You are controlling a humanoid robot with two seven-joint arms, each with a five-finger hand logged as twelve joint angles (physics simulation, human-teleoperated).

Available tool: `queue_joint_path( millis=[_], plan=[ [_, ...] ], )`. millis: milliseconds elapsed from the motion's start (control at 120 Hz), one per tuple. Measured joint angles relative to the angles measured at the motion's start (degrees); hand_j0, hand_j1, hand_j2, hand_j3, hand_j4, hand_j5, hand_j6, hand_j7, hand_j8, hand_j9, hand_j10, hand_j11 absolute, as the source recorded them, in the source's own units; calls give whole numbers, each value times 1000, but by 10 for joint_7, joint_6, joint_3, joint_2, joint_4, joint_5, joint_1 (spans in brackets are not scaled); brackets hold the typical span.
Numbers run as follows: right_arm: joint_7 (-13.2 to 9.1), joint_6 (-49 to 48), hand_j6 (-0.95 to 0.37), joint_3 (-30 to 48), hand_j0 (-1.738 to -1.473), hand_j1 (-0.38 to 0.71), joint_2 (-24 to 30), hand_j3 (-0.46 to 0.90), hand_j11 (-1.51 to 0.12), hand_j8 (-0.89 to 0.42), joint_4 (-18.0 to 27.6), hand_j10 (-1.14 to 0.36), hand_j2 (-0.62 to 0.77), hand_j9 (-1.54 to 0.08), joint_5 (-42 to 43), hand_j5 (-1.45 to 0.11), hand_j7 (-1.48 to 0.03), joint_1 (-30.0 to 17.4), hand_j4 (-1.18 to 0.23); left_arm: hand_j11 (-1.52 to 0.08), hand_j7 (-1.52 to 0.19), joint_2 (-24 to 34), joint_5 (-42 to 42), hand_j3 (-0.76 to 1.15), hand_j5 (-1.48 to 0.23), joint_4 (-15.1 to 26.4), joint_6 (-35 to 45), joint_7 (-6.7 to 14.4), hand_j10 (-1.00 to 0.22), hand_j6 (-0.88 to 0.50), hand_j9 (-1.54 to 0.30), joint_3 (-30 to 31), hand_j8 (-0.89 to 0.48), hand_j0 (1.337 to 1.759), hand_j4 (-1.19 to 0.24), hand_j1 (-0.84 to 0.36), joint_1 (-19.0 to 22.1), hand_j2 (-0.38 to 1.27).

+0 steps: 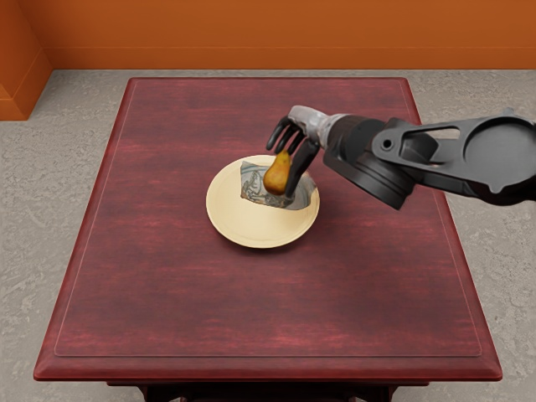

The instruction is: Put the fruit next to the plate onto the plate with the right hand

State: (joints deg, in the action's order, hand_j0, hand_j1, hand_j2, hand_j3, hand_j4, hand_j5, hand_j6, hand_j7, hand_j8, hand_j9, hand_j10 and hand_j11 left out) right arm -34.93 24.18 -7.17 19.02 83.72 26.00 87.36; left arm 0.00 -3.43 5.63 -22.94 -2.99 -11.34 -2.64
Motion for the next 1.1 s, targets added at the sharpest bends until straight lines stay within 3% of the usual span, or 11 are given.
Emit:
queue_joint_path(
  millis=[217,275,442,600,767,925,1100],
  plan=[
    [0,-13,-491,10,-1658,158,-46,1,-934,-354,-47,-639,569,-926,-1,-936,-879,2,-637,-17,-17,0,0,0,-17,0,0,0,-13,-13,-17,0,-13,1658,-13,334,0,3],
    [0,-13,-477,10,-1658,58,-55,0,-735,-343,-53,-501,446,-728,-1,-738,-691,4,-498,-17,-17,0,0,0,-17,0,0,0,-13,-13,-17,0,-13,1658,-13,334,0,3],
    [-1,-11,-212,11,-1658,-170,-64,0,-325,-152,-57,-222,198,-322,-6,-326,-305,11,-221,-17,-17,0,0,0,-17,0,0,0,-13,-13,-17,0,-13,1658,-13,334,0,3],
    [-1,-13,-98,15,-1658,-267,-65,0,-150,-71,-51,-103,91,-148,-27,-150,-141,15,-102,-17,-17,0,0,0,-17,0,0,0,-13,-13,-17,0,-13,1658,-13,334,1,2],
    [-1,-28,-44,81,-1658,-313,-63,0,-66,-32,-17,-46,41,-66,-83,-67,-62,5,-45,-17,-17,0,0,0,-17,0,0,0,-13,-13,-17,0,-13,1658,-13,334,3,2],
    [-1,-178,-21,251,-1658,-333,-32,0,-30,-15,38,-21,19,-30,-140,-31,-29,-96,-21,-17,-17,0,0,0,-17,-1,0,0,-13,-13,-17,0,-13,1658,-13,334,4,2],
    [-1,-427,-9,402,-1658,-342,71,0,-13,-7,58,-9,8,-13,-233,-13,-12,-220,-9,-17,-17,0,0,0,-17,0,0,0,-13,-13,-17,0,-13,1658,-13,334,4,2]
  ],
)
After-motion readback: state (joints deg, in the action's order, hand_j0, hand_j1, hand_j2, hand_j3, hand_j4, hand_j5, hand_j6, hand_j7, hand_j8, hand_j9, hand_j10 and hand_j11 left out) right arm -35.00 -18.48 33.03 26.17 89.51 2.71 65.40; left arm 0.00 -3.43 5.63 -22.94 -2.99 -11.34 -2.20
